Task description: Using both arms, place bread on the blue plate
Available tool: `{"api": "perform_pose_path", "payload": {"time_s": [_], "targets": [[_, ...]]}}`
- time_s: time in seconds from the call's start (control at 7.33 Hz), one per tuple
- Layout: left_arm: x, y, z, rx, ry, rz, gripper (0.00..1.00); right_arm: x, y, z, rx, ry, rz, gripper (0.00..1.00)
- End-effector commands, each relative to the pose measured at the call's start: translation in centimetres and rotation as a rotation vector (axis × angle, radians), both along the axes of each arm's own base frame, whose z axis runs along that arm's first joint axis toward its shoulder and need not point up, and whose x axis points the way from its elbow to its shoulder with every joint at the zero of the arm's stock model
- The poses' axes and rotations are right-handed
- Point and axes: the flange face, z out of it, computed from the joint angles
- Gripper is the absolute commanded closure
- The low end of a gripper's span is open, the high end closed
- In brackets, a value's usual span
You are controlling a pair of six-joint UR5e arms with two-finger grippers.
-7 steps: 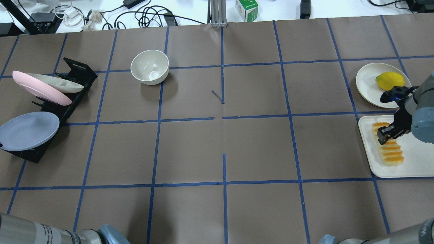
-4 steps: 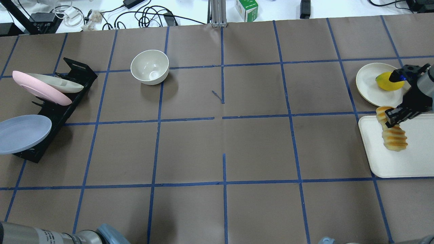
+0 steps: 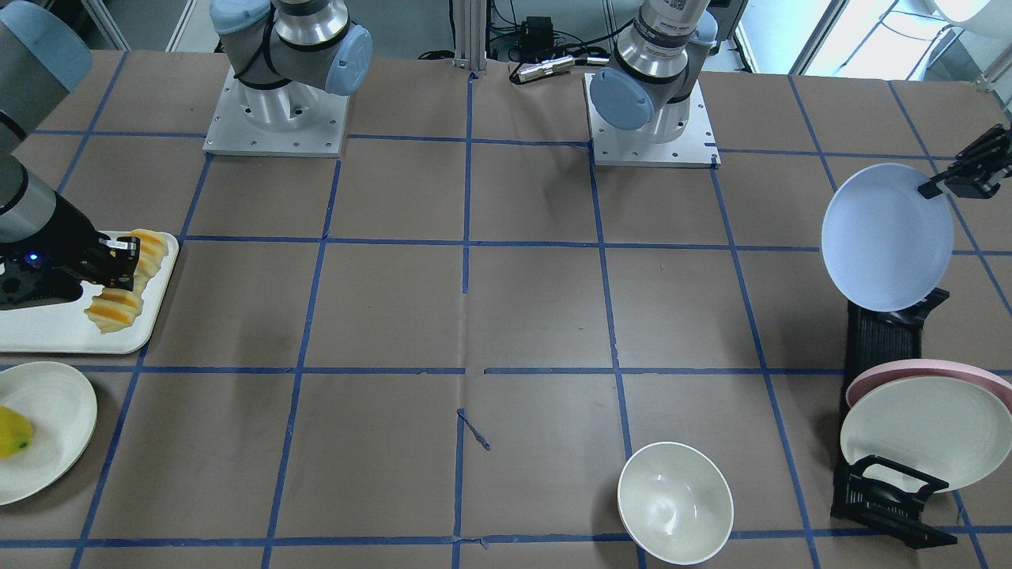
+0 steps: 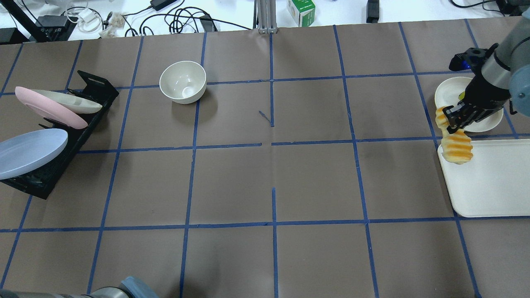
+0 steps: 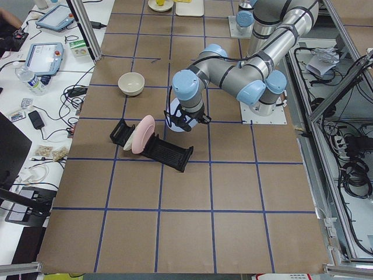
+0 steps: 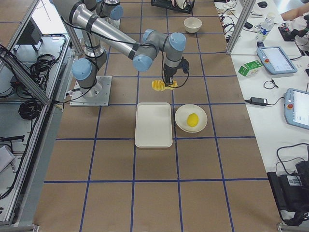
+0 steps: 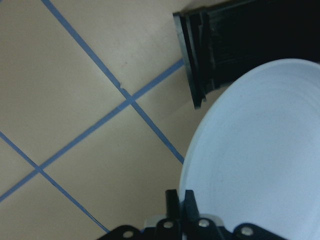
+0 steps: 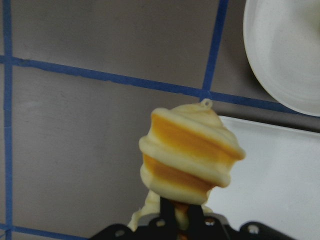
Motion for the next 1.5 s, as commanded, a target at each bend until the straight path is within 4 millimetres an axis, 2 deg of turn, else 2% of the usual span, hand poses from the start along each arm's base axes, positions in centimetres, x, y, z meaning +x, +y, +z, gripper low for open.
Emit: {"api": "perform_pose_path", "payload": {"time_s": [0.0, 0.14, 0.27, 0.41, 0.55, 0.68, 0.82, 0.95, 1.23, 1.36], "targets": [[-12.6, -4.9, -0.3, -0.039, 0.115, -0.166, 1.0, 7.0, 0.1, 3.8, -0.006, -0.003, -0.046, 1.0], [-20.0, -8.2, -0.2, -0.141, 0.083, -0.303, 1.0, 9.2, 0.0, 4.4, -0.009, -0.009, -0.046, 1.0], [-27.4, -10.6, -1.2, -0.232, 0.038, -0.454, 1.0, 11.4, -0.1, 4.9, -0.023, -0.037, -0.054, 1.0], [-34.1, -11.3, -3.6, -0.326, 0.002, -0.566, 1.0, 12.8, -0.1, 5.2, -0.025, -0.032, -0.088, 1.0], [-39.6, -10.8, -8.0, -0.415, -0.03, -0.572, 1.0, 14.7, 0.2, 5.2, -0.025, -0.03, -0.1, 1.0], [-44.1, -9.3, -13.2, -0.436, -0.041, -0.471, 1.0, 16.7, 0.6, 5.1, -0.024, -0.025, -0.109, 1.0], [-46.7, -8.7, -16.3, -0.472, -0.044, -0.467, 1.0, 17.5, 0.8, 5.2, -0.026, -0.029, -0.102, 1.0], [-48.4, -8.9, -18.8, -0.473, -0.037, -0.43, 1.0, 18.6, 1.0, 4.9, -0.021, -0.059, -0.121, 1.0], [-53.8, -7.3, -21.2, -0.45, -0.019, -0.459, 1.0, 19.2, 1.2, 4.8, -0.017, -0.064, -0.143, 1.0], [-53.8, -7.4, -21.6, -0.446, -0.019, -0.468, 1.0, 21.8, 1.8, 4.7, -0.011, -0.086, -0.11, 1.0]]}}
